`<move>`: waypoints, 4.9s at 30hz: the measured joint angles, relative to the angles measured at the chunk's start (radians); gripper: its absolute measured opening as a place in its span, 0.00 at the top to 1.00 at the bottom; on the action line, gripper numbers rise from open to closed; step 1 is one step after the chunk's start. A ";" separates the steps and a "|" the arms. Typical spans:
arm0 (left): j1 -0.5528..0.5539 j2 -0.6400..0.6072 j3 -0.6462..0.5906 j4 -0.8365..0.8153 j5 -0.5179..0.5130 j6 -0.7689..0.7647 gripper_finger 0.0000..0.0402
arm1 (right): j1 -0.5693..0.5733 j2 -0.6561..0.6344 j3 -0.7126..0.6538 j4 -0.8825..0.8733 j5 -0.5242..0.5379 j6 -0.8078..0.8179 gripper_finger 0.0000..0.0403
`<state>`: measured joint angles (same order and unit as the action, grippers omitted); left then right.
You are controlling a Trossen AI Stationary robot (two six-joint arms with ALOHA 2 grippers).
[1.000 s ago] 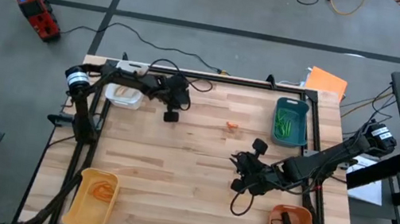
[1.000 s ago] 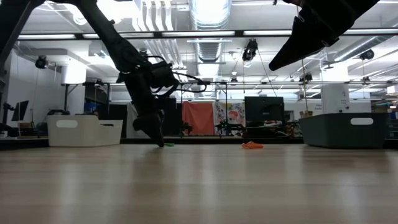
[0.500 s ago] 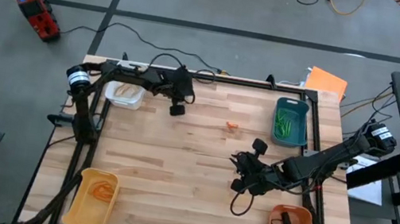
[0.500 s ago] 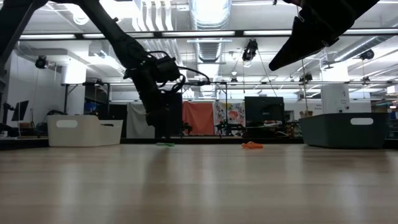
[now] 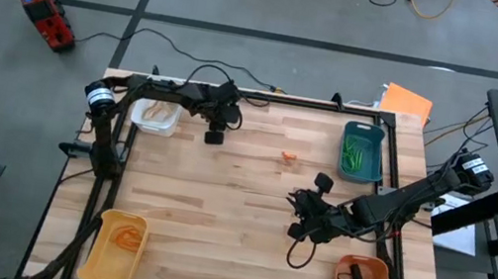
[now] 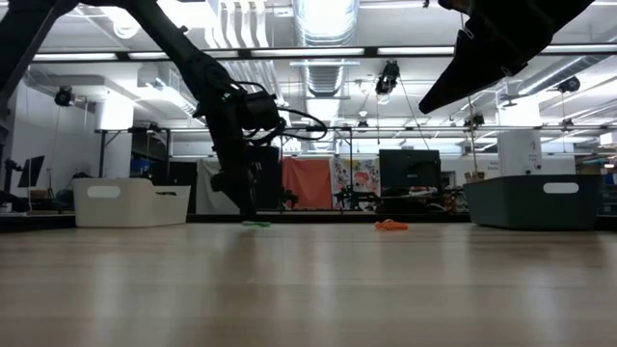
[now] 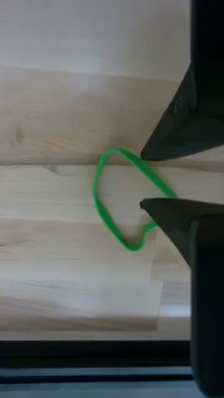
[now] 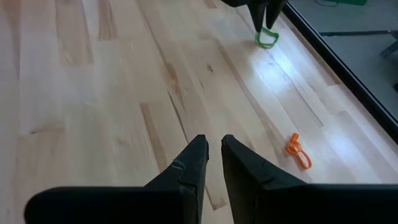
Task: Sort rubber bands into baskets
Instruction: Put the green rubber band into the blue bin
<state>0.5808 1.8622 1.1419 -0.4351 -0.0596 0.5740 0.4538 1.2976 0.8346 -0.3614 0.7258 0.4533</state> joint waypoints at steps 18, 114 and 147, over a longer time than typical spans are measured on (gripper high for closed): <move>0.000 0.000 -0.019 -0.003 0.026 0.062 0.61 | 0.000 0.000 -0.009 0.000 0.000 0.016 0.89; 0.005 0.096 0.003 -0.010 0.043 0.142 0.78 | 0.000 0.000 -0.018 0.007 0.001 0.018 0.89; -0.079 -0.009 -0.007 0.001 0.542 -0.014 1.00 | 0.000 0.000 -0.020 0.014 0.011 -0.007 0.89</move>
<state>0.5017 1.8534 1.1351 -0.4346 0.4827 0.5604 0.4534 1.2980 0.8150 -0.3472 0.7364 0.4466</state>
